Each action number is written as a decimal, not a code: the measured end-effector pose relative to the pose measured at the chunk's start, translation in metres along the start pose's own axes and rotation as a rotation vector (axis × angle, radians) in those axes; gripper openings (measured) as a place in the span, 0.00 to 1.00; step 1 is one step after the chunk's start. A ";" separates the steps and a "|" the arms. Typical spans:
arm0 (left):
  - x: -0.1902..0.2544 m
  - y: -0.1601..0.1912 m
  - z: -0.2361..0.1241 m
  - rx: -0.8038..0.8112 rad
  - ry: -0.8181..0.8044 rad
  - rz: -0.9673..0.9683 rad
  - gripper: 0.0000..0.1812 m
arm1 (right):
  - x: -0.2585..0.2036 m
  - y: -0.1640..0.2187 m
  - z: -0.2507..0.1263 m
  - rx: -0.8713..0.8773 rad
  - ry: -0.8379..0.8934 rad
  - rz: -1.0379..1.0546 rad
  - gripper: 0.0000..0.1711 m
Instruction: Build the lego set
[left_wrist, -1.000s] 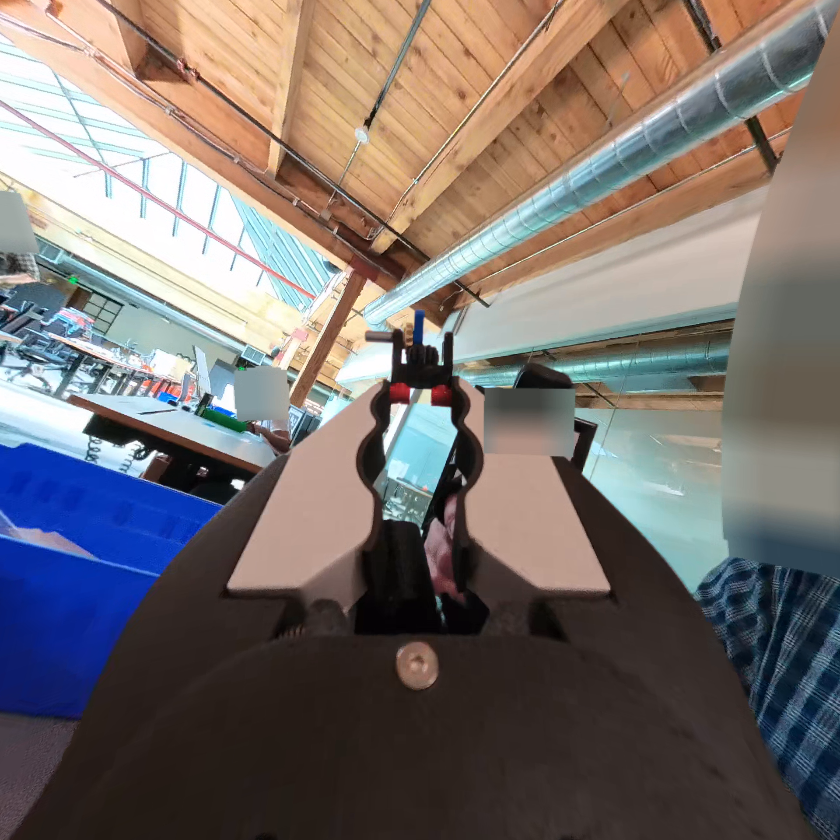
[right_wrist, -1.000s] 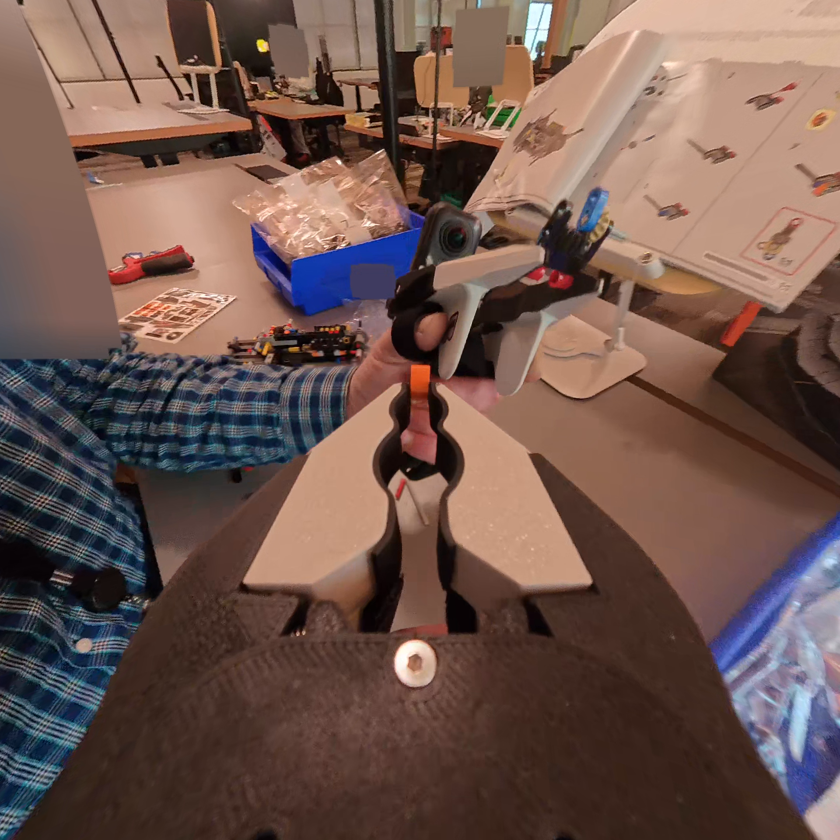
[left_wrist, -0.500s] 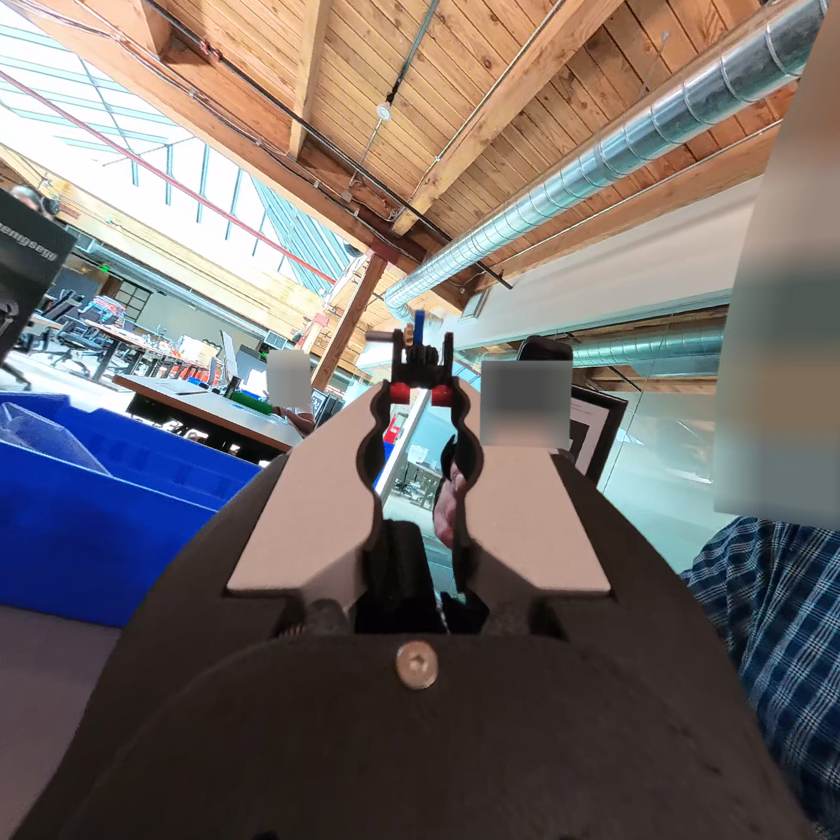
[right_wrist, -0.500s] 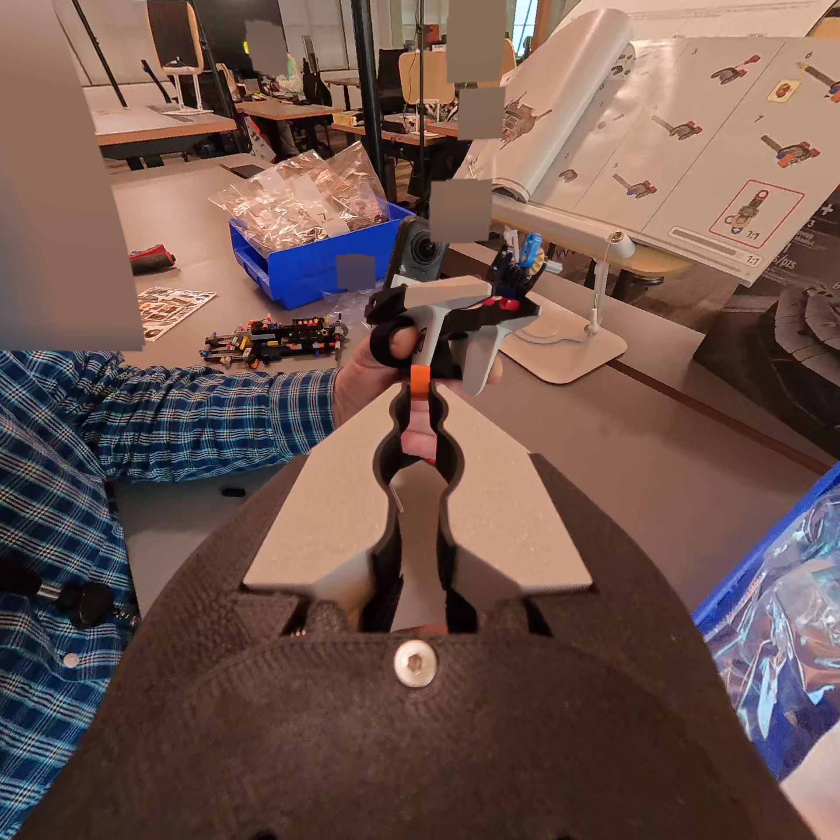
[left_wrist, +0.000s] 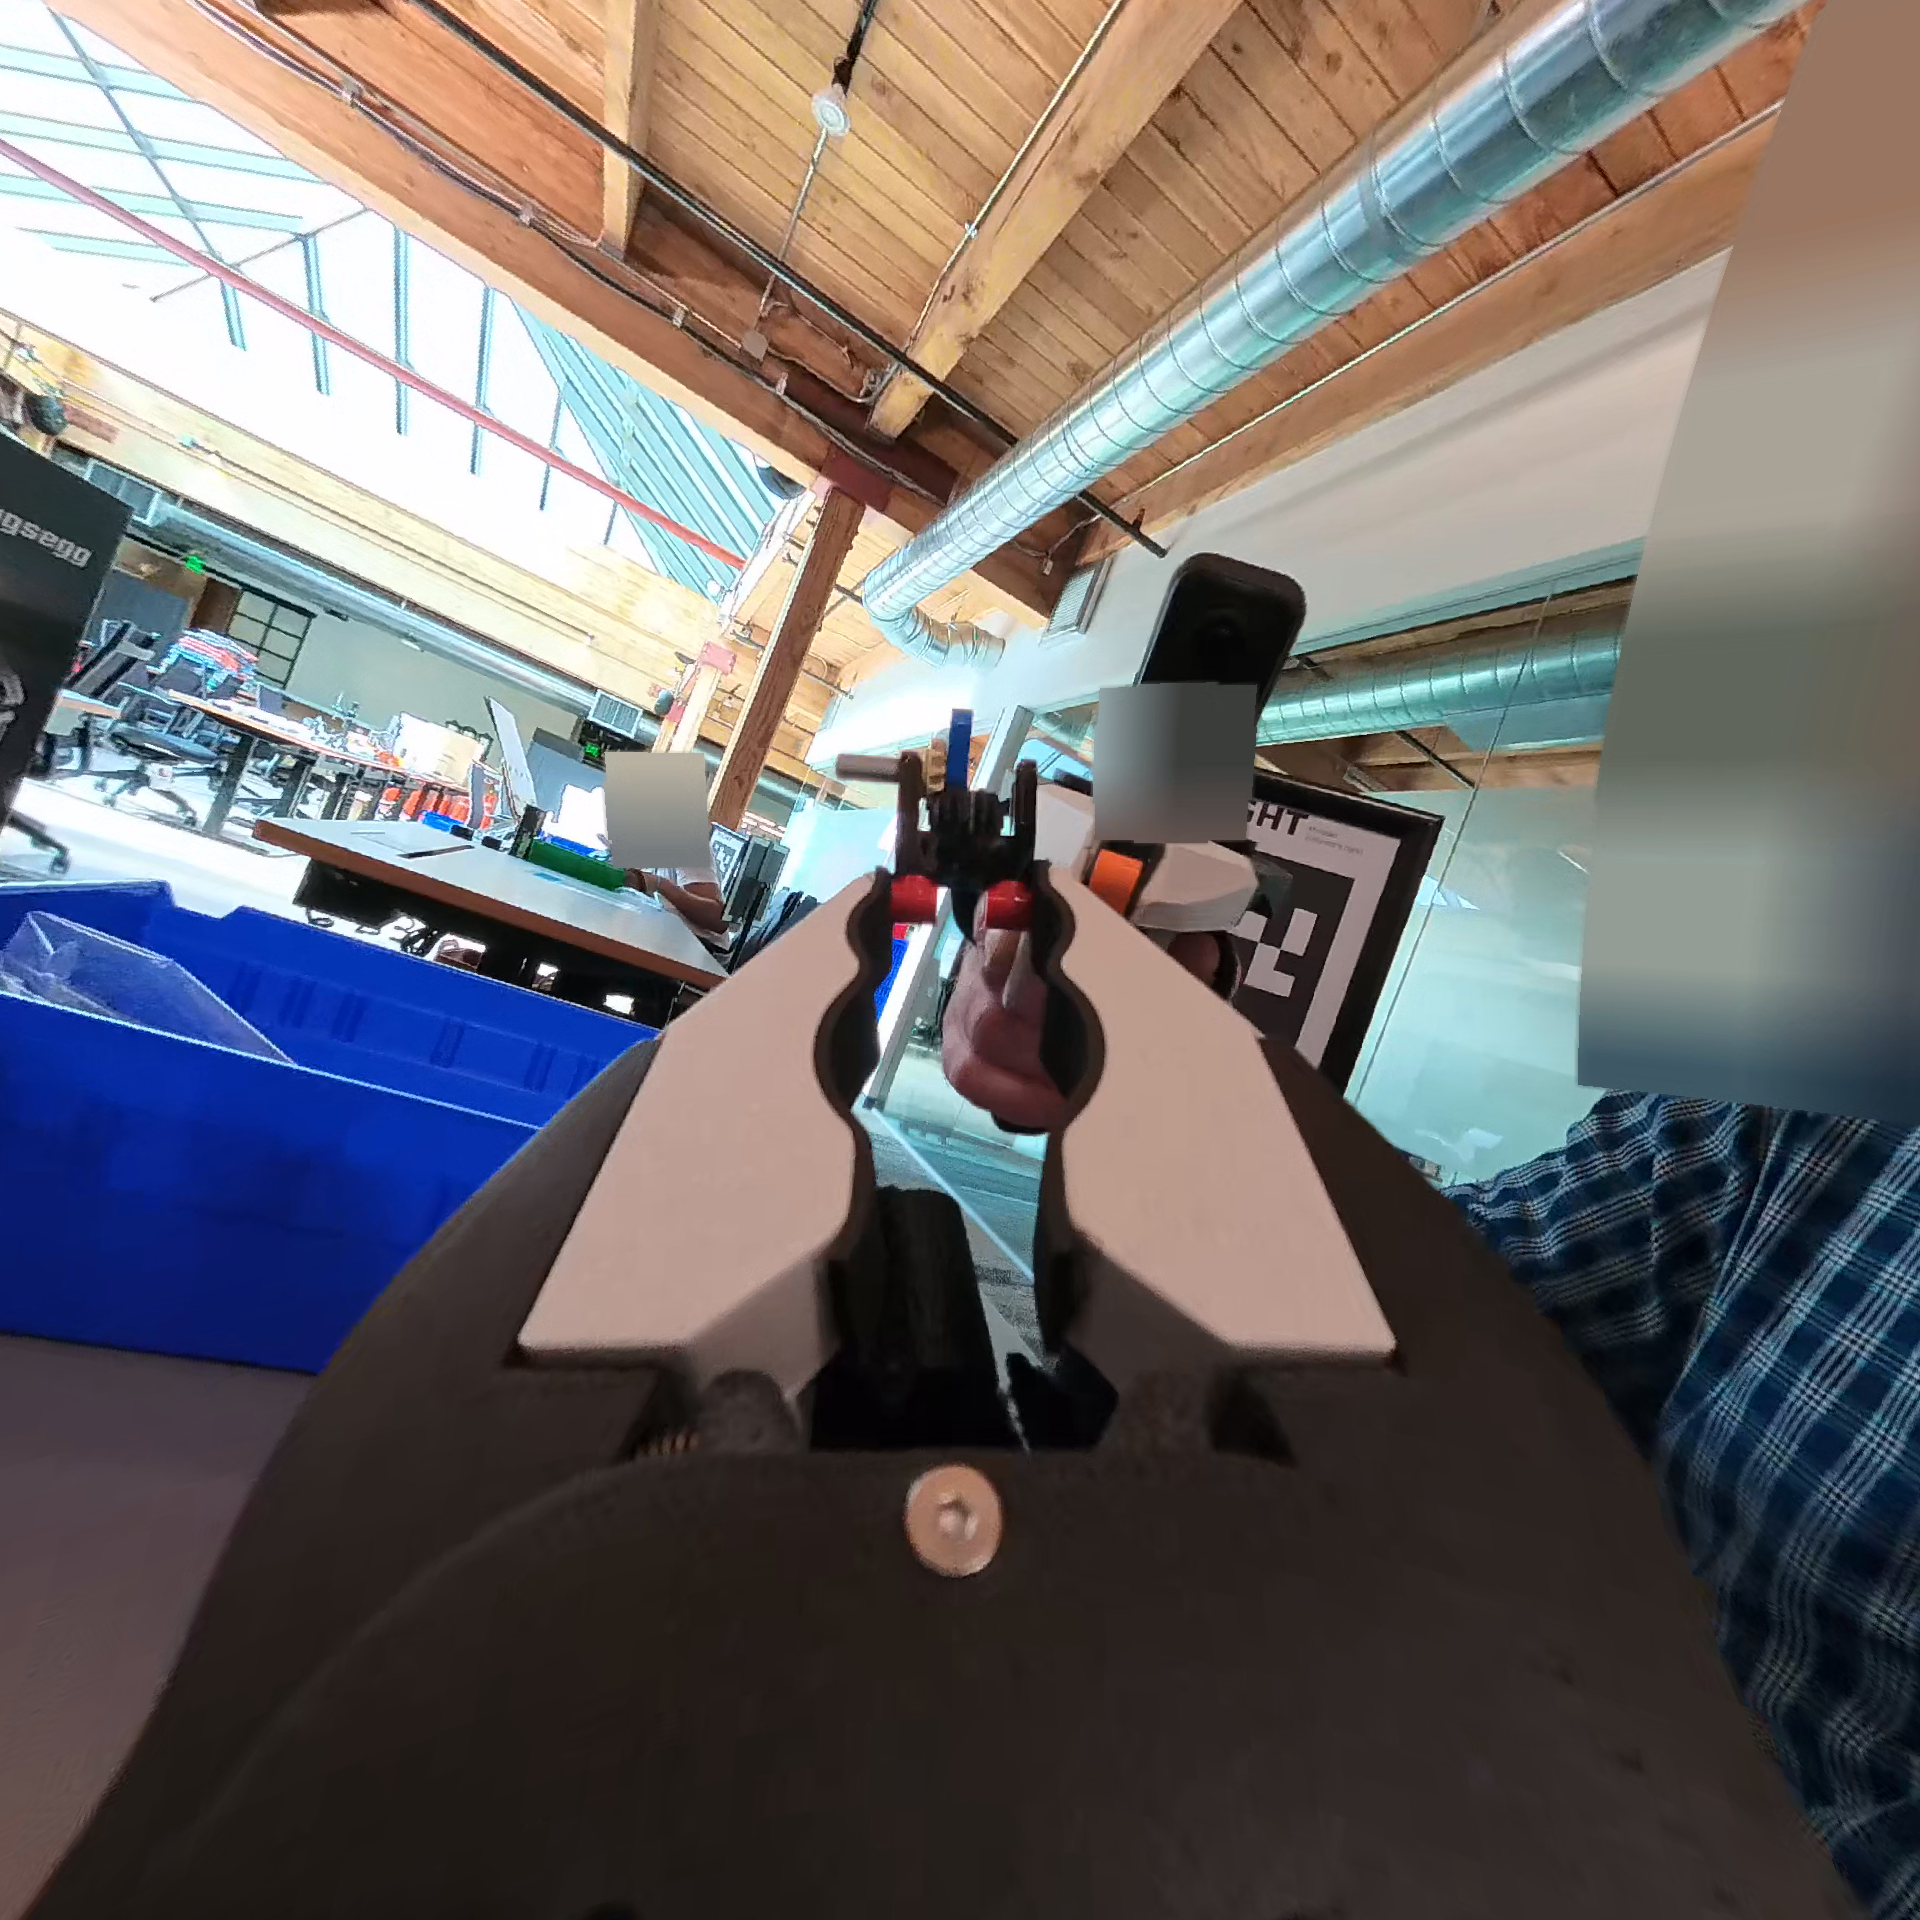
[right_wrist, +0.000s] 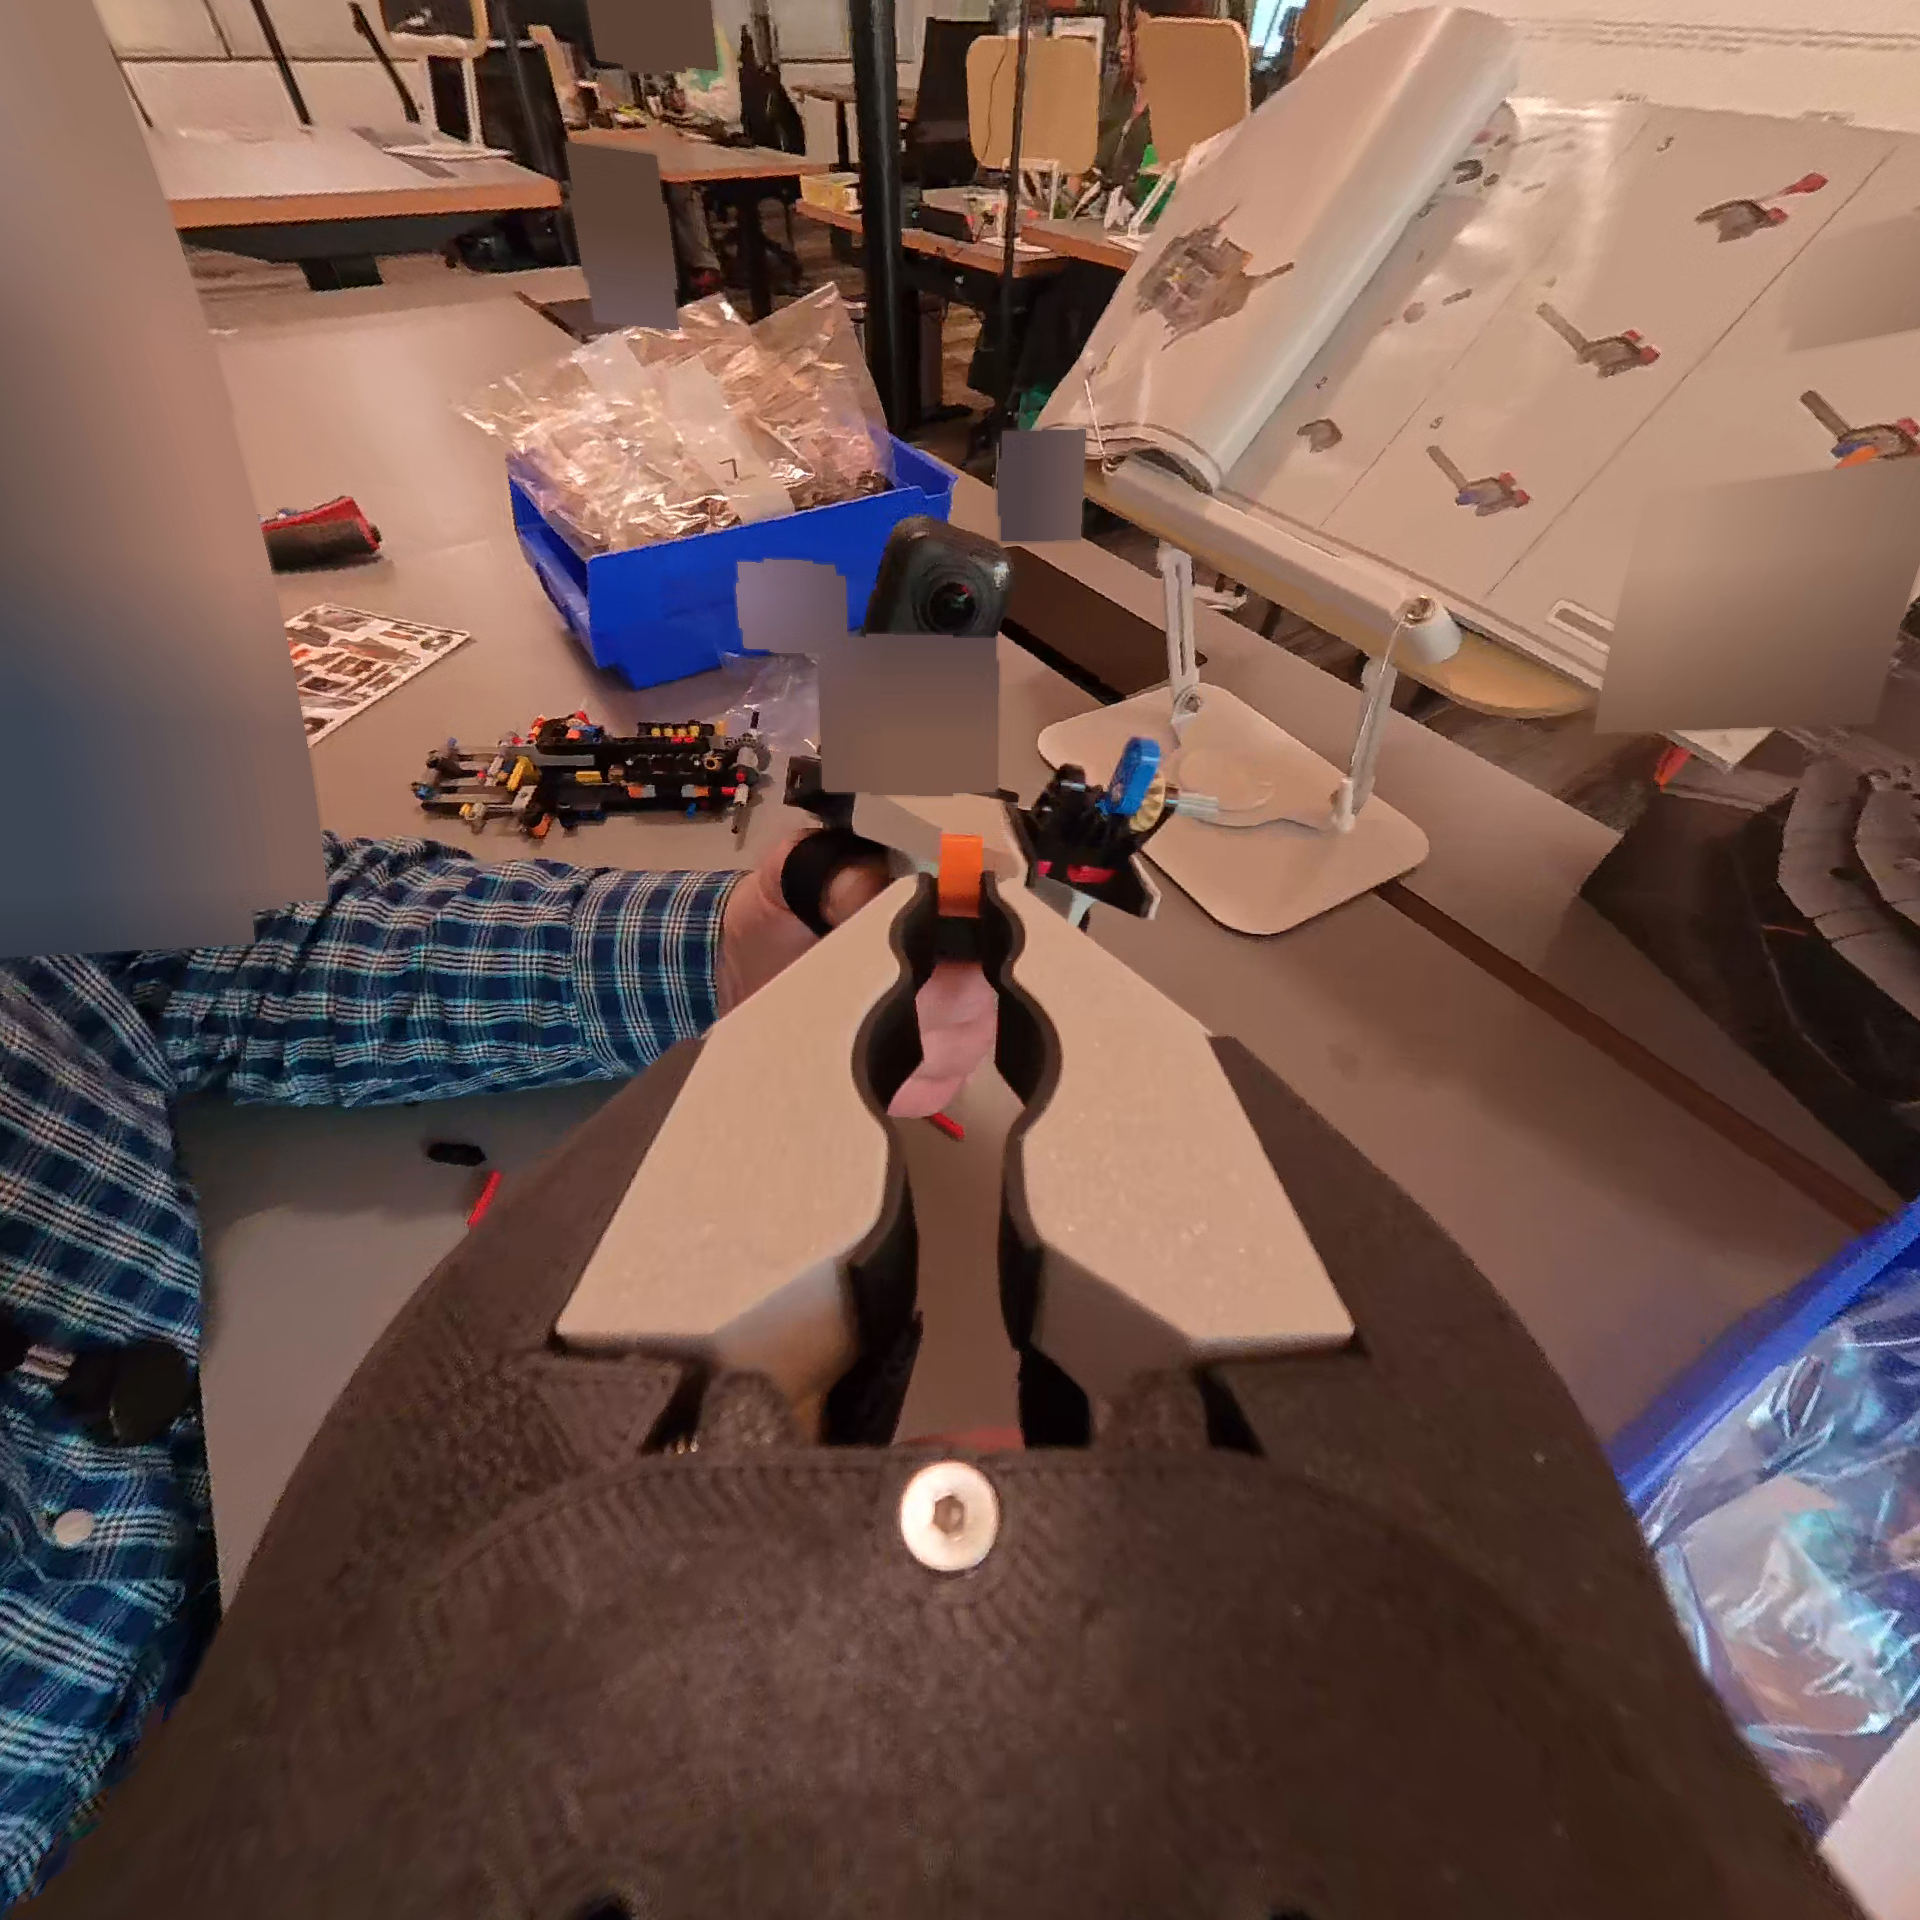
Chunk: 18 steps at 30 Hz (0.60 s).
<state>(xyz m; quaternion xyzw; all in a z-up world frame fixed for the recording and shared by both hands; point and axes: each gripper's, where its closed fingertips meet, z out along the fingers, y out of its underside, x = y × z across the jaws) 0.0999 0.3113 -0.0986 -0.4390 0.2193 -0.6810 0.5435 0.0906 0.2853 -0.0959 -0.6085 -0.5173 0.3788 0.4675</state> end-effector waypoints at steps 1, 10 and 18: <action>0.000 -0.001 -0.001 0.003 0.001 0.000 0.14 | 0.001 0.000 0.000 -0.005 0.007 -0.010 0.03; -0.005 0.001 -0.003 -0.020 -0.029 0.009 0.13 | 0.007 -0.001 -0.007 0.011 0.027 0.012 0.03; -0.011 0.008 -0.006 -0.360 -0.232 0.373 0.14 | 0.009 0.009 -0.016 0.018 0.046 0.016 0.03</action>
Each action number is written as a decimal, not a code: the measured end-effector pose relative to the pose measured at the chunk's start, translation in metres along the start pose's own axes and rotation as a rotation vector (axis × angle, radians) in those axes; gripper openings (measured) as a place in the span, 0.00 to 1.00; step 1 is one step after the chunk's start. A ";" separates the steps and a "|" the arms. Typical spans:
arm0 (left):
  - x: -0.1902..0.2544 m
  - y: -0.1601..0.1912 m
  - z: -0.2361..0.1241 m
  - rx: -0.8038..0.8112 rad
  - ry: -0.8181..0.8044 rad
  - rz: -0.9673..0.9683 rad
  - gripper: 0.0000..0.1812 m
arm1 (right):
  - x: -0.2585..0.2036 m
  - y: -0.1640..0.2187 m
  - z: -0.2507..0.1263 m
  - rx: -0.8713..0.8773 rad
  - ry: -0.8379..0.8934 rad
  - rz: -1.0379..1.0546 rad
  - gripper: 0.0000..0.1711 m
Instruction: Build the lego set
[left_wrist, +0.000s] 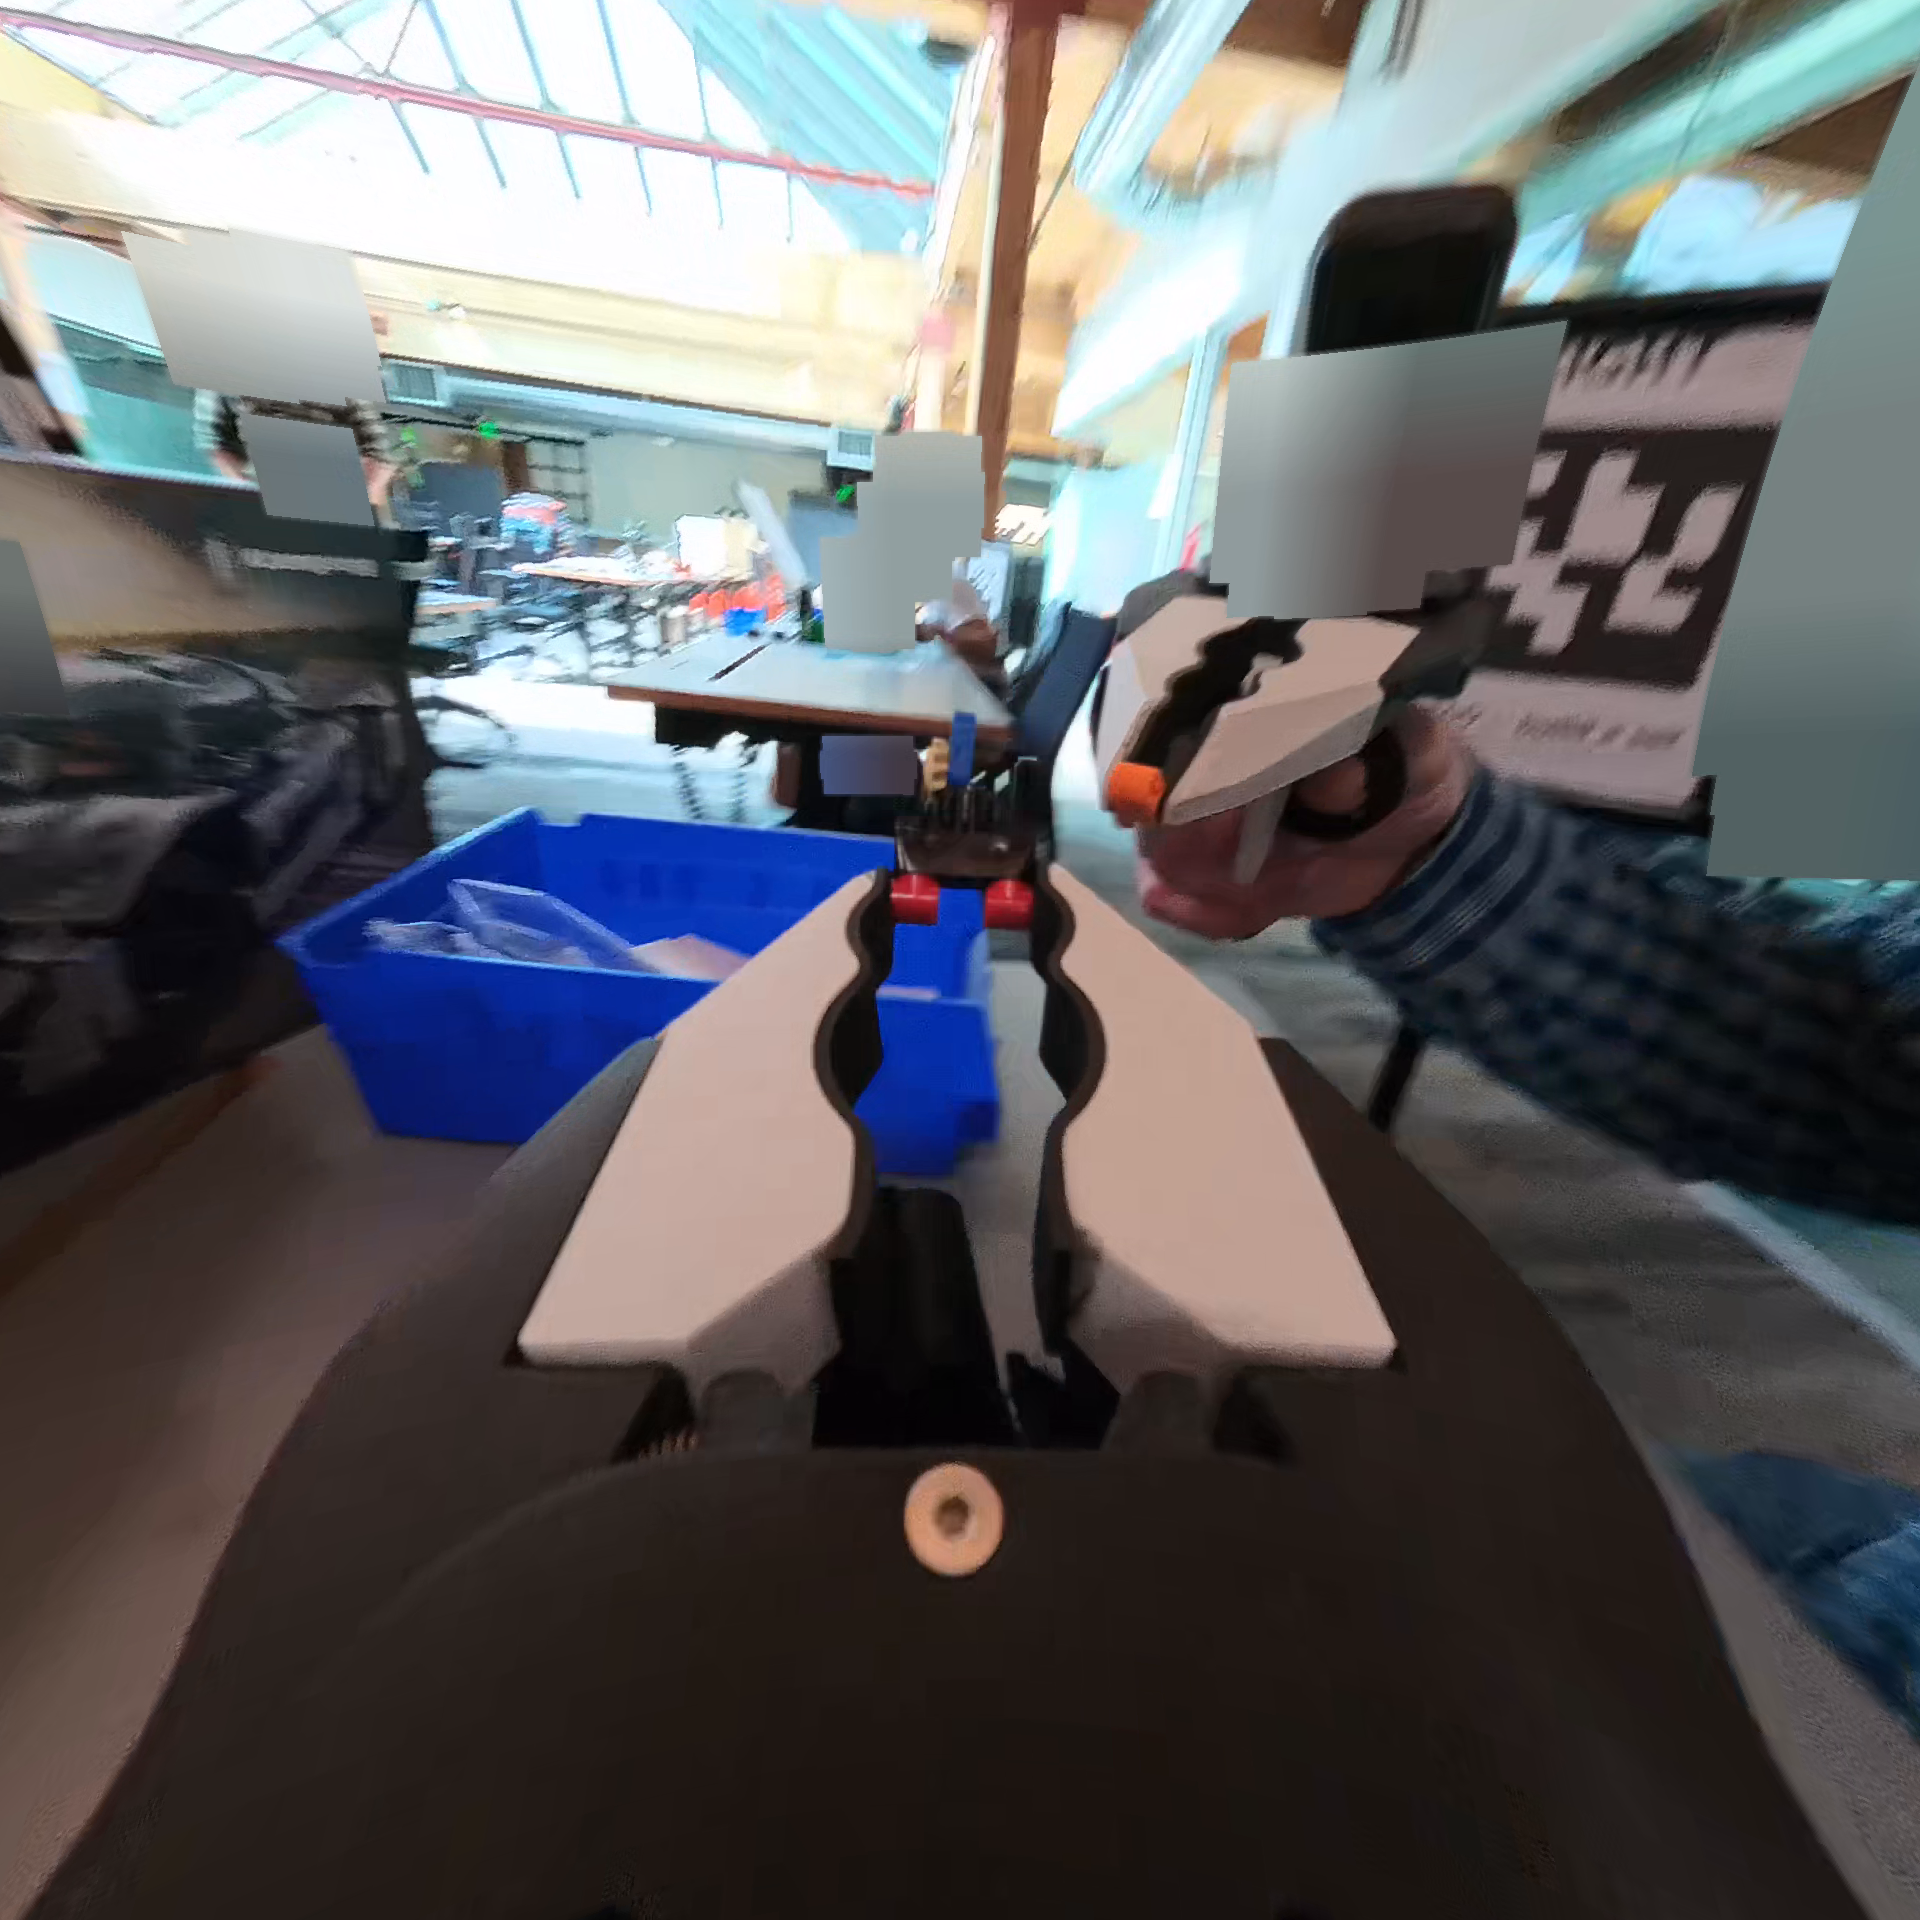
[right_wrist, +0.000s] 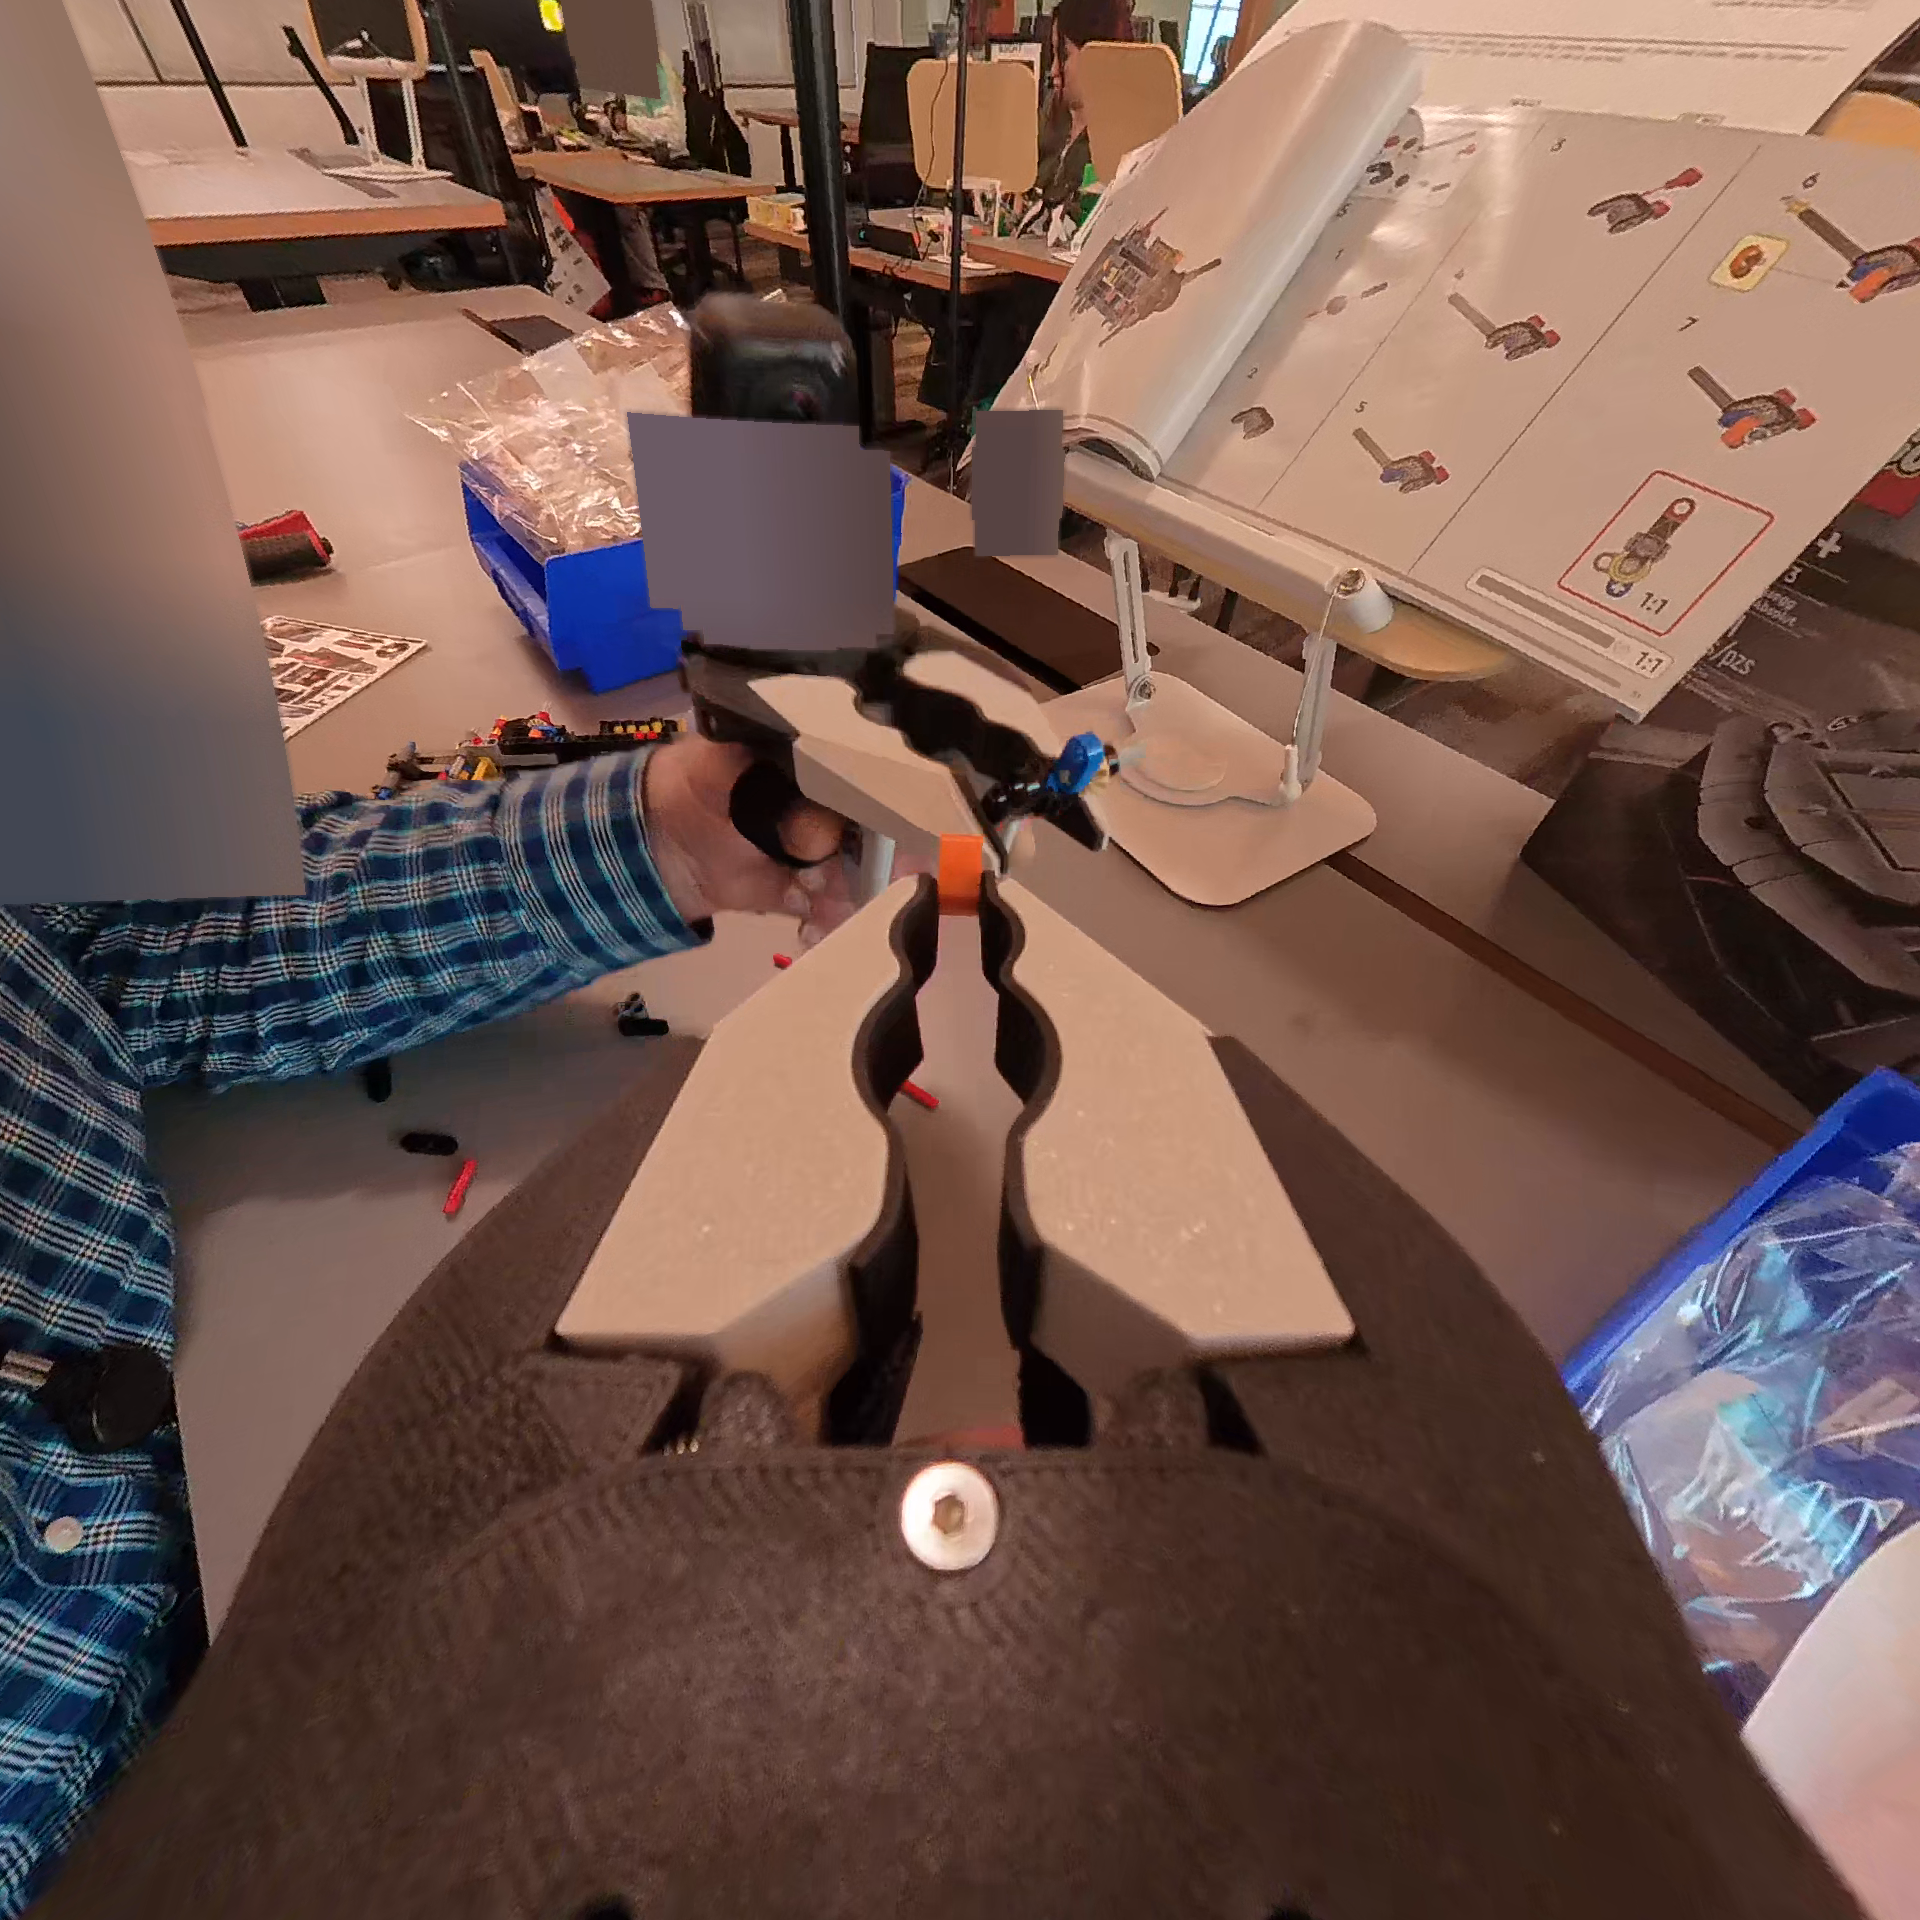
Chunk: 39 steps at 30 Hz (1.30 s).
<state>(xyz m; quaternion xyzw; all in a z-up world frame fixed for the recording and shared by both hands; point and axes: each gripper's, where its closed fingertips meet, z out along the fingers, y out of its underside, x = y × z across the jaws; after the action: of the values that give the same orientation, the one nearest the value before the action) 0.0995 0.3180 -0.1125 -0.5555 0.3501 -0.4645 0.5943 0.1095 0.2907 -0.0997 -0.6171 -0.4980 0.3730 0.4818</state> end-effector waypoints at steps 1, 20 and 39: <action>-0.003 -0.001 -0.003 -0.046 -0.035 0.066 0.14 | 0.001 0.001 0.000 0.004 0.005 -0.001 0.03; -0.046 -0.014 -0.030 -0.606 -0.357 1.677 0.13 | -0.007 0.015 0.015 0.049 0.070 -0.055 0.03; -0.039 -0.015 -0.032 -0.578 -0.253 1.953 0.14 | -0.006 0.024 0.012 0.048 0.071 -0.053 0.03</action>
<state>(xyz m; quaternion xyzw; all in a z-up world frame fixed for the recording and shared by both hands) 0.0548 0.3449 -0.1059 -0.1952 0.6826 0.3858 0.5892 0.1029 0.2869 -0.1263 -0.6048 -0.4877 0.3499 0.5235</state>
